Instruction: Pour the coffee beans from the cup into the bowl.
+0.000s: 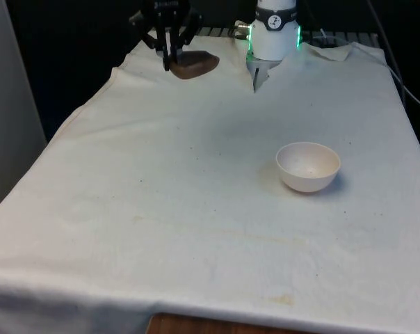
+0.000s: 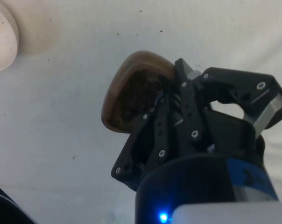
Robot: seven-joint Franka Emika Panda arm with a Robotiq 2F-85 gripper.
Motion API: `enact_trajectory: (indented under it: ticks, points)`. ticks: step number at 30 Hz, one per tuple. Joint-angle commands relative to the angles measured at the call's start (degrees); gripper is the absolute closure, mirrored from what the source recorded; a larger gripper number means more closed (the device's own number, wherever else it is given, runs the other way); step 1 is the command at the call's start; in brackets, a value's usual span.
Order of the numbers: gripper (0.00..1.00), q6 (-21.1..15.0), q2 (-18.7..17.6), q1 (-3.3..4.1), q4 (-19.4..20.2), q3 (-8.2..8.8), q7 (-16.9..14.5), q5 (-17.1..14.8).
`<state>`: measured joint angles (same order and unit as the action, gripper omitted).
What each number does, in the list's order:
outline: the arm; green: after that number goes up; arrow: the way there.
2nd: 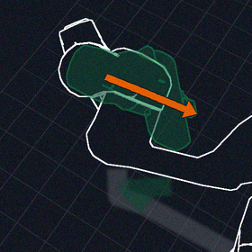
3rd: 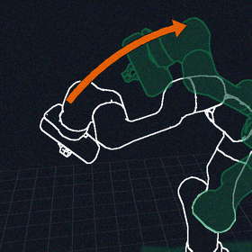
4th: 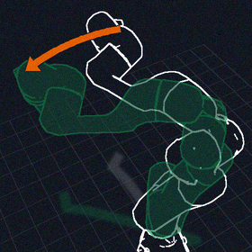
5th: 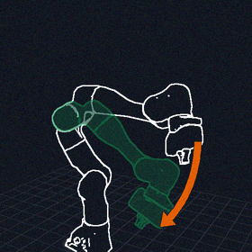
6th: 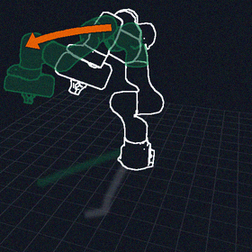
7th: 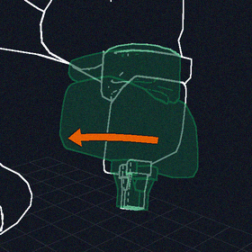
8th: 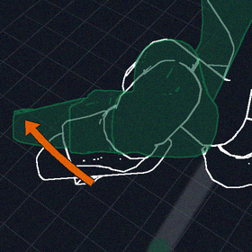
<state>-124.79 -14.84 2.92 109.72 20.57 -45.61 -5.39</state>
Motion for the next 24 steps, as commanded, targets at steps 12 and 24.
enact_trajectory:
  ticks: [12,24]
  points:
    - [1.0,0.06,0.29,0.23,-0.4,0.11,4.7,1.38]
    - [1.0,-0.23,-0.52,0.17,-1.32,0.11,9.68,3.27]
